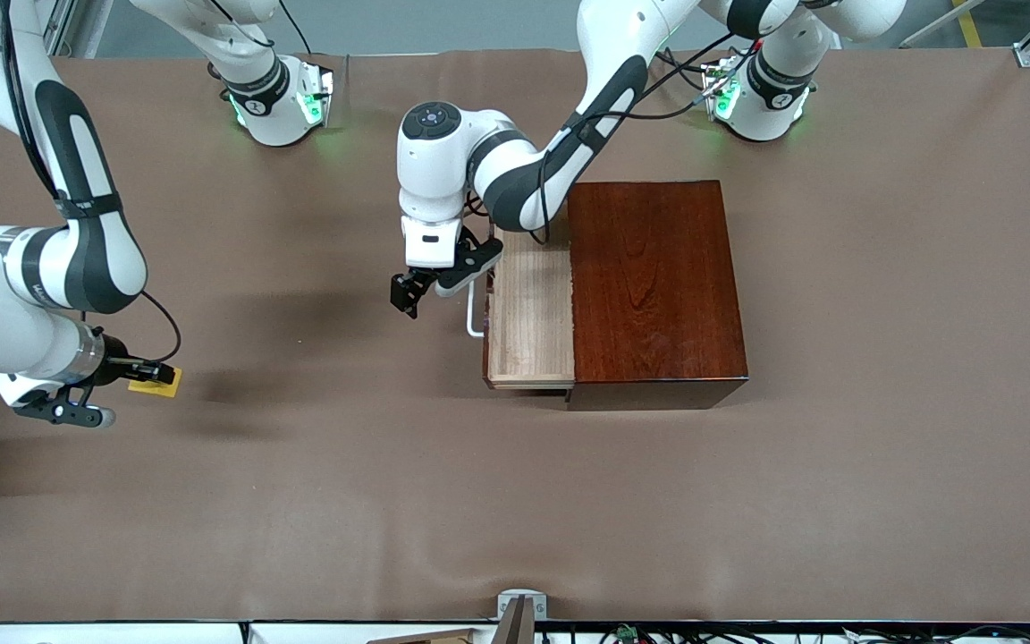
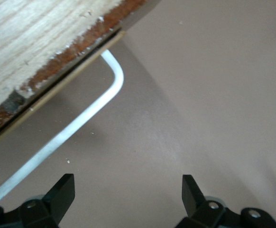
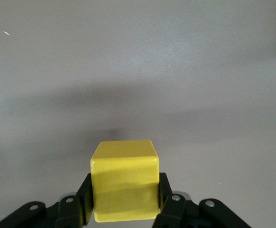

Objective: Open drawer, take yellow block, close drawer
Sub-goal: 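Push the drawer shut with the left gripper while the right gripper holds the cube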

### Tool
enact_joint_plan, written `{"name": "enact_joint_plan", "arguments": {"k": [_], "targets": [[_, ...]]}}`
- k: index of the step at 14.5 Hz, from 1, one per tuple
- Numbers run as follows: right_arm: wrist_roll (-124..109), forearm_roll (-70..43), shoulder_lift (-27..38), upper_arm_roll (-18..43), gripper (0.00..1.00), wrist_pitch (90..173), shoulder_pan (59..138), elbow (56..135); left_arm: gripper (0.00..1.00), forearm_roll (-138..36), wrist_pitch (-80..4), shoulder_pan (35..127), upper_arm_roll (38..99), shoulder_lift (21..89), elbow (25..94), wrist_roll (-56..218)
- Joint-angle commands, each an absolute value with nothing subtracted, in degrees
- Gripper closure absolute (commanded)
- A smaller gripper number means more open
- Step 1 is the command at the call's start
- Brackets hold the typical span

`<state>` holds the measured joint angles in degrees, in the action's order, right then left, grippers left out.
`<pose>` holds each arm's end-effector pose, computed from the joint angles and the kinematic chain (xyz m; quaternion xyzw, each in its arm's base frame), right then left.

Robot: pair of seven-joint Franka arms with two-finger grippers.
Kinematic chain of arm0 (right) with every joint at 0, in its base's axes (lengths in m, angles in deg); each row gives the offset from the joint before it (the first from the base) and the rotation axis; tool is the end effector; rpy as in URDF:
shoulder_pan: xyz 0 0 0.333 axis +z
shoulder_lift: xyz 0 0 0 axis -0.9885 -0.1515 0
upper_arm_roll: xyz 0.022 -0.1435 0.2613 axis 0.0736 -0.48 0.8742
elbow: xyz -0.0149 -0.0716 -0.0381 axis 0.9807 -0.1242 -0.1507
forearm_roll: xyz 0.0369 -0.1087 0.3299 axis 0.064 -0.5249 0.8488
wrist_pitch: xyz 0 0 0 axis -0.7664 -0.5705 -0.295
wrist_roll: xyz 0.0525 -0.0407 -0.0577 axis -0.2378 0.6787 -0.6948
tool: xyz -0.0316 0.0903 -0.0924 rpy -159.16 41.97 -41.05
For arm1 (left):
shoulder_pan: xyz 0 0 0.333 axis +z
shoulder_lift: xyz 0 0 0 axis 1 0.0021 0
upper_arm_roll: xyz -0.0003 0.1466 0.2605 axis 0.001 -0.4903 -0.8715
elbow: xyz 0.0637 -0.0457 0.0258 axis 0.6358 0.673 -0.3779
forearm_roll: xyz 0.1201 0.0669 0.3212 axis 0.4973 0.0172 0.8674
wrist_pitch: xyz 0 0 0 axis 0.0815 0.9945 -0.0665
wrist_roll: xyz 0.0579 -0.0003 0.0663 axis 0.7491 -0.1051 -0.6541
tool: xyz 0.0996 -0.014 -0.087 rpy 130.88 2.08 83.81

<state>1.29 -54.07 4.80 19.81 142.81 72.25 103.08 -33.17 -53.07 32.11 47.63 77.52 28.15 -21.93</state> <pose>0.5844 -0.0792 0.2768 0.9962 -0.0795 -0.0312 0.0173 0.4202 -0.6073 0.2892 0.9006 0.4066 0.0957 0.1206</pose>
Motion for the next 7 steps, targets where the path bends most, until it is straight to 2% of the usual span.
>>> {"name": "enact_joint_plan", "arguments": {"k": [1, 7], "targets": [[0.61, -55.4, 6.46, 21.07, 0.78, 147.66, 70.74, 108.07, 0.0, -31.8, -49.94, 30.9, 46.38, 78.58, 26.17, -24.96], [-2.56, -55.49, 5.41, 21.07, 0.78, 155.74, 68.63, 113.35, 0.0, -31.71, -42.38, 31.34, 44.01, 78.05, 26.43, -24.26]]}}
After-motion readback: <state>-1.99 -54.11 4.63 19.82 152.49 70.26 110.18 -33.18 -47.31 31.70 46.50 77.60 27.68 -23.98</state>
